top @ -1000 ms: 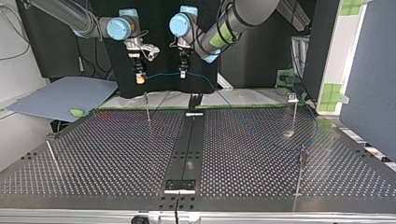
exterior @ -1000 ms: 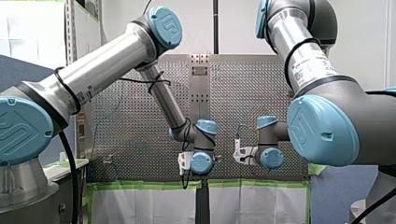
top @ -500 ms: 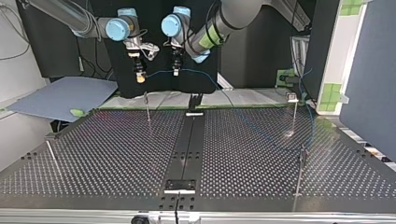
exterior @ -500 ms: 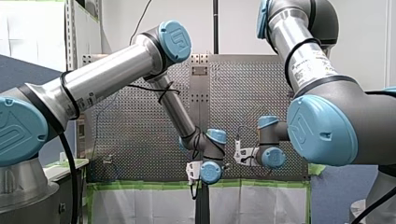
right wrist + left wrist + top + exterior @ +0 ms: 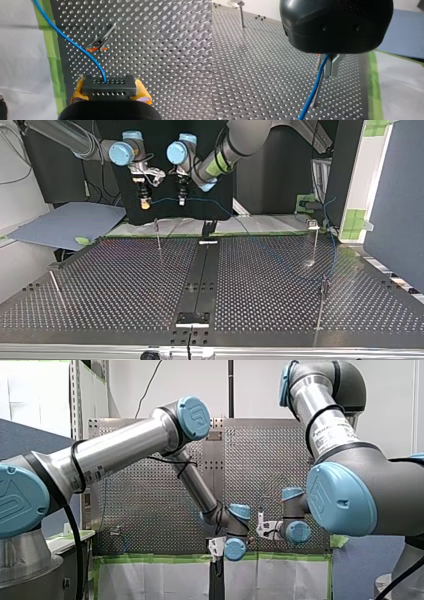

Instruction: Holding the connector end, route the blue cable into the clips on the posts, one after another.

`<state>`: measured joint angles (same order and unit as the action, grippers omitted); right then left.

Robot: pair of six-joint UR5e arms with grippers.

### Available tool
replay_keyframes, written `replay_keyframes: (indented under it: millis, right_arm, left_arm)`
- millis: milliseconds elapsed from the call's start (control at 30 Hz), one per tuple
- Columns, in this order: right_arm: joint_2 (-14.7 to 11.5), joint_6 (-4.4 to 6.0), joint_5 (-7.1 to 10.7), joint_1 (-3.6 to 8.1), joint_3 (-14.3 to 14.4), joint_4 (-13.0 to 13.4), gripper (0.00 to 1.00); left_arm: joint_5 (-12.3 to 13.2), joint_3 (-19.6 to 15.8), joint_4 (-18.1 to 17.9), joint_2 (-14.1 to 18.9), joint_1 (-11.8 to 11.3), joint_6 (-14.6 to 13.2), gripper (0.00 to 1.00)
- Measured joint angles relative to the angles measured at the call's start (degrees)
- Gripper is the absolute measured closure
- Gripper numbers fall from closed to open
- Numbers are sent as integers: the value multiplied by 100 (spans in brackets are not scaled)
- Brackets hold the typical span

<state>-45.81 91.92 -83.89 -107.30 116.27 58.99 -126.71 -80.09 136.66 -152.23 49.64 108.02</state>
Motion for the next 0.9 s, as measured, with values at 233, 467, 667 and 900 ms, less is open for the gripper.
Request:
replay_keyframes:
  millis: [233, 467, 667, 900]
  right_arm:
    - [260, 191, 202, 247, -26, 239, 100]
    - [323, 186, 558, 605, -121, 292, 100]
    - [550, 110, 822, 719, -377, 240, 100]
    - [790, 2, 860, 741, -653, 89, 100]
  left_arm:
    - [12, 106, -238, -41, -21, 13, 100]
    - [106, 306, -268, -246, -37, 6, 100]
    - [131, 621, -145, -416, 7, 6, 100]
    - [-108, 963, 83, -434, 45, -35, 100]
